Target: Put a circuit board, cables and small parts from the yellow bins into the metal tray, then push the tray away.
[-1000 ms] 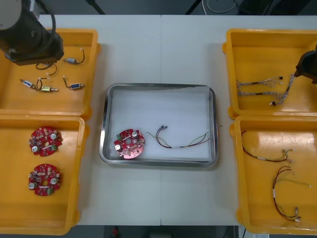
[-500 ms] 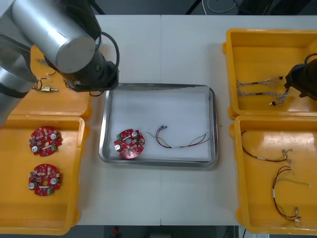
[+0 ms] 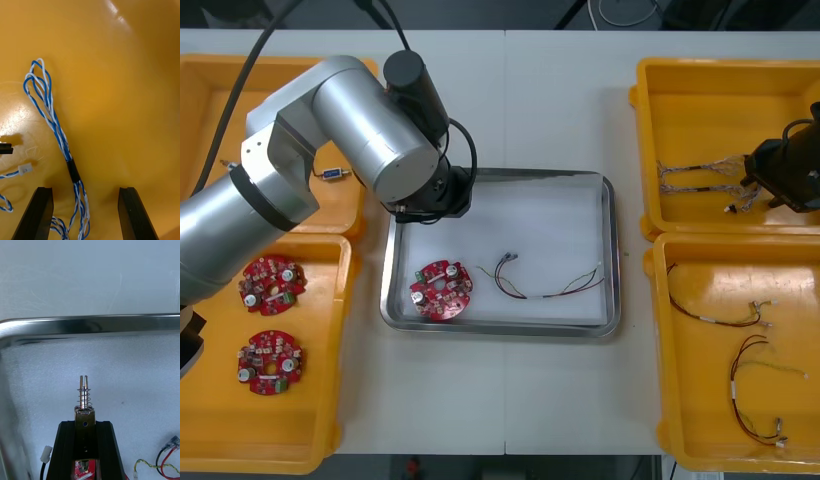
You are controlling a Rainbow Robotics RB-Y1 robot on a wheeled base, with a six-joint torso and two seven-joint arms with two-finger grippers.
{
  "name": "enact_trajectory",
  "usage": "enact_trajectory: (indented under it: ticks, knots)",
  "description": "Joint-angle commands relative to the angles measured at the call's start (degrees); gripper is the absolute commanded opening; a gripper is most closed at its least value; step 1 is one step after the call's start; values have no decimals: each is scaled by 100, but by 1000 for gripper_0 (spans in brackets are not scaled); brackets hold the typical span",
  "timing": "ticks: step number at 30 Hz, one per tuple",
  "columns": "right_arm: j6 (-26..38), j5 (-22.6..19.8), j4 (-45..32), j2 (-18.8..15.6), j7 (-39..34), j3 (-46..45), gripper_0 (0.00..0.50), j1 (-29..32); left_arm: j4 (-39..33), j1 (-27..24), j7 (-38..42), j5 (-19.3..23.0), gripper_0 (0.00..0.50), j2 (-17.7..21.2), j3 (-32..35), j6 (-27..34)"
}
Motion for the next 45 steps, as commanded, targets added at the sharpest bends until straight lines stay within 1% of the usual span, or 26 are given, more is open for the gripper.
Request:
enact_trajectory:
  ticks: [1,6,7,8,9,10,11,12,13,14,20,23,26,28,29,31,32,34,38,39,41,45]
  knots:
    - [-116,-28,94,4,-35,123,500,-235,67,-278,206,-46,0,-93,-355,-300]
    - [-388,-28,322,4,-52,123,500,-235,75,-278,198,-82,4,-93,-469,-291]
    - [-397,-28,340,4,-52,123,500,-235,84,-278,198,-82,16,-93,-487,-291]
    - [-397,-28,358,4,-52,123,500,-235,102,-278,180,-90,173,-93,-522,-291]
    - [-397,-46,384,4,-52,123,487,-235,119,-278,171,-90,332,-93,-540,-300]
    - [-397,-81,419,4,-61,114,393,-235,137,-278,180,-90,442,-93,-540,-291]
    - [-397,-98,445,4,-61,123,310,-235,137,-278,171,-90,483,-93,-540,-291]
    - [-406,-142,481,4,-70,123,105,-235,137,-278,189,-90,500,-93,-540,-291]
    - [-406,-195,516,-5,-70,114,17,-235,137,-278,198,-82,500,-93,-540,-291]
    - [-406,-213,516,4,-79,123,0,-227,137,-278,206,-90,500,-93,-540,-291]
    - [-353,-230,516,4,-114,114,0,-227,84,-278,303,-90,500,-93,-540,-282]
    - [-344,-230,498,-13,-70,79,0,-235,-39,-286,391,-108,500,-111,-469,-142]
    - [-230,-265,358,-40,-17,9,0,-227,-250,-278,470,-108,500,-137,-250,245]
    - [-19,-257,147,-101,0,-18,0,-227,-443,-278,532,-99,500,-181,-4,641]
    - [42,-257,76,-119,9,-18,0,-227,-496,-278,549,-99,500,-190,58,737]
    - [368,-257,-205,-207,53,-27,0,-227,-672,-278,620,-64,500,-216,357,1150]
    - [456,-257,-284,-224,71,-27,0,-227,-716,-286,637,-38,500,-216,453,1247]
    - [816,-257,-609,-321,132,-79,0,-227,-856,-286,690,68,500,-216,849,1599]
    - [1493,-257,-1137,-435,246,-220,0,-227,-944,-330,681,173,500,-111,1587,2240]
    - [1598,-257,-1207,-462,273,-229,0,-227,-944,-330,681,182,500,-84,1684,2319]
    - [1985,-257,-1559,-514,607,-246,0,-227,-935,-339,672,182,500,30,2035,2548]
    - [2547,-327,-1954,-593,1055,-343,0,-227,-795,-339,655,138,500,241,2466,2553]
